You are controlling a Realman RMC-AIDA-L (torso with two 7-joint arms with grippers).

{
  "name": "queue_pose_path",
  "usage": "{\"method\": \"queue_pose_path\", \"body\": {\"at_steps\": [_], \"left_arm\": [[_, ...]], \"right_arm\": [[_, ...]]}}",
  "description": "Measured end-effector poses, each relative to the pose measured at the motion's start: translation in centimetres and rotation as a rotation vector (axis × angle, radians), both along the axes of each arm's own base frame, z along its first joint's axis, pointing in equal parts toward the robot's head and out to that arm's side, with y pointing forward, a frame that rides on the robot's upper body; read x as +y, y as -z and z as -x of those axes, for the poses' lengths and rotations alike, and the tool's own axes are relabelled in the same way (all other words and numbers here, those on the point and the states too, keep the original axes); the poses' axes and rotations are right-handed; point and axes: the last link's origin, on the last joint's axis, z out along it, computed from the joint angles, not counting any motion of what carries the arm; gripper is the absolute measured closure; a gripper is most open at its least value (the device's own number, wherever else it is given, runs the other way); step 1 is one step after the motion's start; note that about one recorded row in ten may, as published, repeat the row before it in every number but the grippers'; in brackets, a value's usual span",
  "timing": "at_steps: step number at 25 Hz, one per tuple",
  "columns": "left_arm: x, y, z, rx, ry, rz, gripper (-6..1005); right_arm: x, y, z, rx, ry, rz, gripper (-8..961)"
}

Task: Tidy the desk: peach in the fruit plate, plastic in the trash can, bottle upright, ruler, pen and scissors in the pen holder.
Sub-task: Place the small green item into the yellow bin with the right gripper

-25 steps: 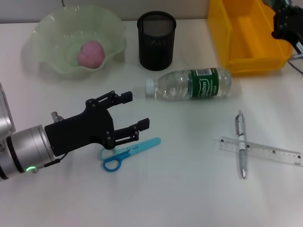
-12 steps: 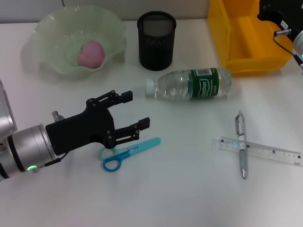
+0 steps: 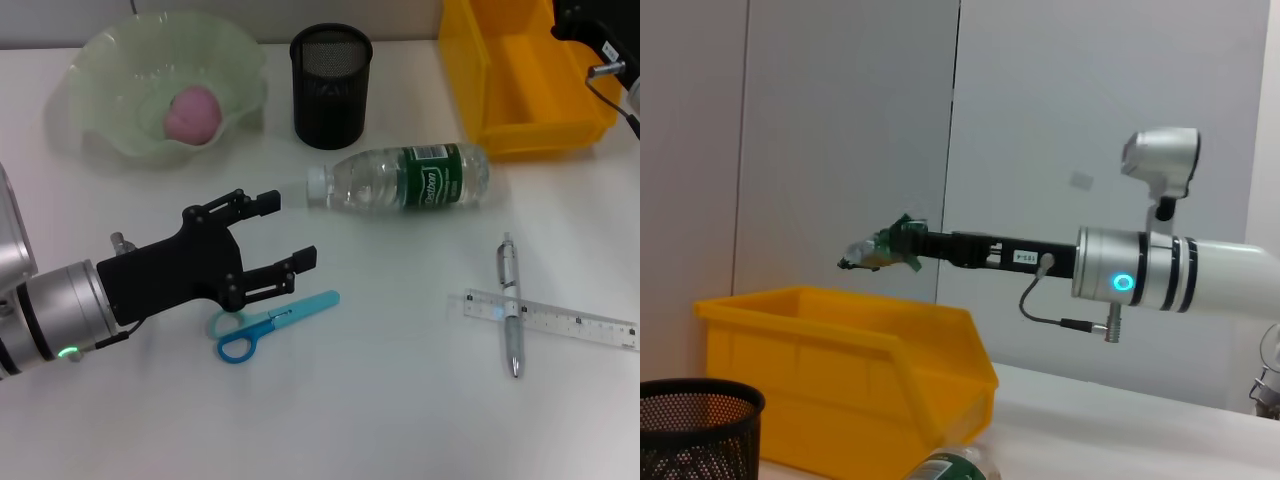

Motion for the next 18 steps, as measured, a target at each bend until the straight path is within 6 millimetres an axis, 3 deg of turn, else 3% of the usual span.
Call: {"method": "queue_pose_path", "body": {"at_steps": [10,15,18], "left_arm": [[0.17,0.05,-0.11,0.003,0.002,-0.001,193],[0.20,0.06,-0.17,0.002,0.003,-0.001,193],[0.22,0.07,-0.19,0.002,0.004,-0.001,193]], "right_arm": [[-0.01,-0.05,-0.15,0.005,0.009,-0.004,660],[0.00,-0.09,-0.18,0.006,0.011,-0.006,426],[0.05,-0.17,-0.18,0.010,0.014,-0.010,370]]}}
